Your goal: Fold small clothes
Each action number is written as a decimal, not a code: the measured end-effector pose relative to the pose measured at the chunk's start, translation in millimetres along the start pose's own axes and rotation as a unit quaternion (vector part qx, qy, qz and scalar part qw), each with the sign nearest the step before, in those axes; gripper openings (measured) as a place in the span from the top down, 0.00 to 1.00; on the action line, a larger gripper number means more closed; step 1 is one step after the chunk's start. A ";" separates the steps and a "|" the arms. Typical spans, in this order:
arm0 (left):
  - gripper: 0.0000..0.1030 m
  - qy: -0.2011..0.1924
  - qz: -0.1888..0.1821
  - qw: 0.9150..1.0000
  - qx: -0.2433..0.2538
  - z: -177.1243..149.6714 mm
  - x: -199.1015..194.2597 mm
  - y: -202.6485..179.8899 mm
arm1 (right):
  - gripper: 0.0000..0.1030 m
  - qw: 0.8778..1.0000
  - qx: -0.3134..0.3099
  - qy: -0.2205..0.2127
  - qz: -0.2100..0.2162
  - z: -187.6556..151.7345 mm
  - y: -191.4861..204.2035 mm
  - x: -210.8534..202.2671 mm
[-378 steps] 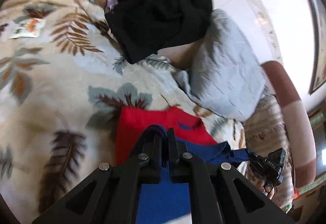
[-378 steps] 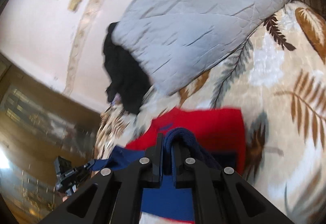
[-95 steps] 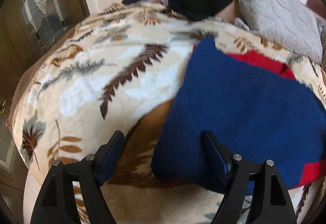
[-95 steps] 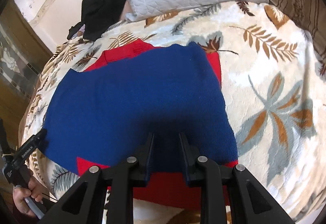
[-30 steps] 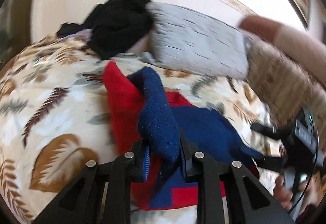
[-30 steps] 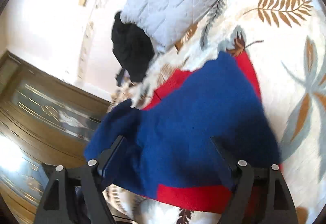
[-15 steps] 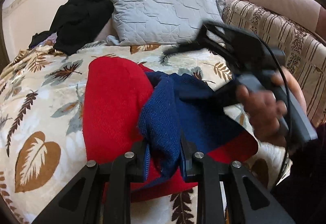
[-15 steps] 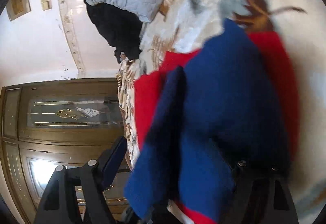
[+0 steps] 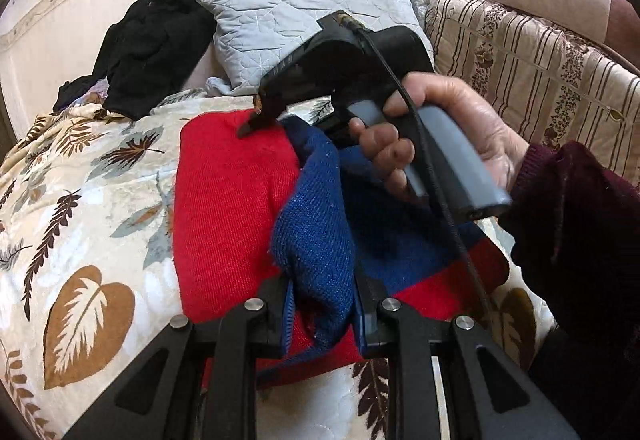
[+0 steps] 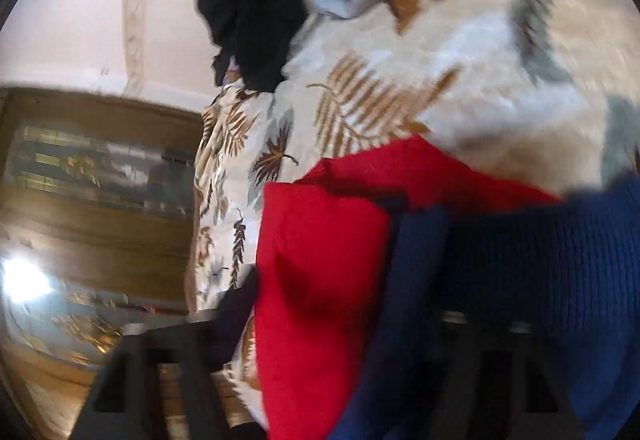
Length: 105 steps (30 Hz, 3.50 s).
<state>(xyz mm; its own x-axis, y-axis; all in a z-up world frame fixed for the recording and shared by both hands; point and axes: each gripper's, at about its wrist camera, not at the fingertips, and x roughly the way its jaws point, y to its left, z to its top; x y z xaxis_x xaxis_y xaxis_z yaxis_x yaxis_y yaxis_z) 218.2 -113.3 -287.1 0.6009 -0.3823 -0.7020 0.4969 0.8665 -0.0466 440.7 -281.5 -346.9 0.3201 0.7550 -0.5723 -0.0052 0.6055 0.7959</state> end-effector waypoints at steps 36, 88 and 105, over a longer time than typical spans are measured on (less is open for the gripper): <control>0.34 0.006 -0.083 0.994 0.066 22.3 -10.7 -18.4 | 0.65 0.988 -0.014 -0.137 -0.069 -25.4 -67.3 -159.0; 0.34 0.045 0.044 0.998 0.029 -3.0 21.0 28.4 | 0.68 0.974 -0.001 -0.117 -0.193 -48.5 -27.6 -105.0; 0.30 0.049 0.067 0.996 0.019 -4.0 16.7 27.9 | 0.67 0.972 -0.087 -0.085 -0.203 -188.4 -5.9 -135.0</control>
<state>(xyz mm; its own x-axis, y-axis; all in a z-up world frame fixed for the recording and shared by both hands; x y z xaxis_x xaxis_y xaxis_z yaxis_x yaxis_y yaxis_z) 239.7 -94.2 -303.0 0.5999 -0.2296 -0.7664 0.4409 0.8942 0.0772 219.0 -339.5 -311.7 0.4812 0.4018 -0.7791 -0.0021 0.8893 0.4573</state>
